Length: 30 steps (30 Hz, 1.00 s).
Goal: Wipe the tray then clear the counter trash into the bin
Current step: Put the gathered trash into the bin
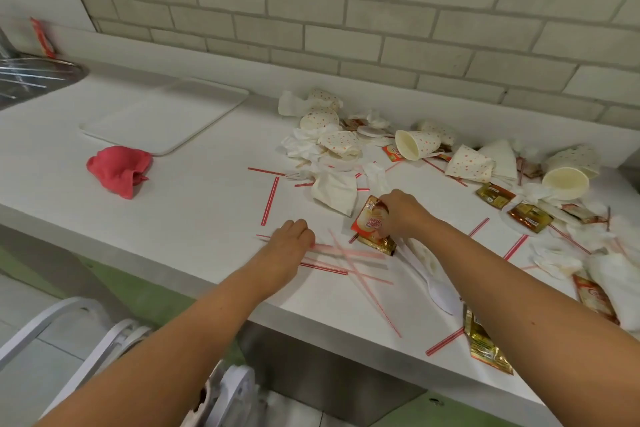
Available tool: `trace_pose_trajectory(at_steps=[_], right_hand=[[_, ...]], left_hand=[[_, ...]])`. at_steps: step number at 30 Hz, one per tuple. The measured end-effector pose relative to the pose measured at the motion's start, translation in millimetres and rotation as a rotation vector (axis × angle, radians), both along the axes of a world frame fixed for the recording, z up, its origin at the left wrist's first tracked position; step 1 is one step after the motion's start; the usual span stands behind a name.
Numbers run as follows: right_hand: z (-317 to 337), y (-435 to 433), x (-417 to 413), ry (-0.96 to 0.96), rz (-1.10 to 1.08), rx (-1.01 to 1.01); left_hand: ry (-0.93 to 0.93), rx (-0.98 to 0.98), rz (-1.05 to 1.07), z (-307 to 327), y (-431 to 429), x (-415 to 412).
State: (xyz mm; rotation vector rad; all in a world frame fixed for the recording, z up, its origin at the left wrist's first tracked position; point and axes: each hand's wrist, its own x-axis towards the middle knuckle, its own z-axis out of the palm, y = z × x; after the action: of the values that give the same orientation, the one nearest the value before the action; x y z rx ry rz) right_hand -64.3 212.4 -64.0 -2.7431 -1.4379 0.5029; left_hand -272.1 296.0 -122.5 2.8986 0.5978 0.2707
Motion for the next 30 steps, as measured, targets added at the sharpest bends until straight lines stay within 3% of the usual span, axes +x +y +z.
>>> trace_pose_trajectory(at_steps=[5,10,17,22,26,30], right_hand=[[15.7,9.1,-5.5,0.134,-0.085,0.235],[32.6,17.5,-26.4,0.137,-0.07,0.503],[49.8,29.9,-94.8,0.575,0.031,0.729],[42.4,42.7,-166.4,0.732,0.21,0.637],[14.6,51.1,-226.2,0.757,0.337,0.473],[-27.8,54.0,-277.1,0.671,0.413,0.309]], left_hand=[[-0.007,-0.007,0.14,15.1,16.0,-8.4],[-0.051,0.058,0.347,30.1,25.4,-17.8],[-0.315,-0.146,0.654,38.8,42.7,-65.0],[-0.691,-0.388,0.847,36.6,41.5,-135.5],[-0.917,-0.65,1.06,-2.0,37.3,-190.9],[-0.909,-0.811,1.135,-47.2,18.3,-235.6]])
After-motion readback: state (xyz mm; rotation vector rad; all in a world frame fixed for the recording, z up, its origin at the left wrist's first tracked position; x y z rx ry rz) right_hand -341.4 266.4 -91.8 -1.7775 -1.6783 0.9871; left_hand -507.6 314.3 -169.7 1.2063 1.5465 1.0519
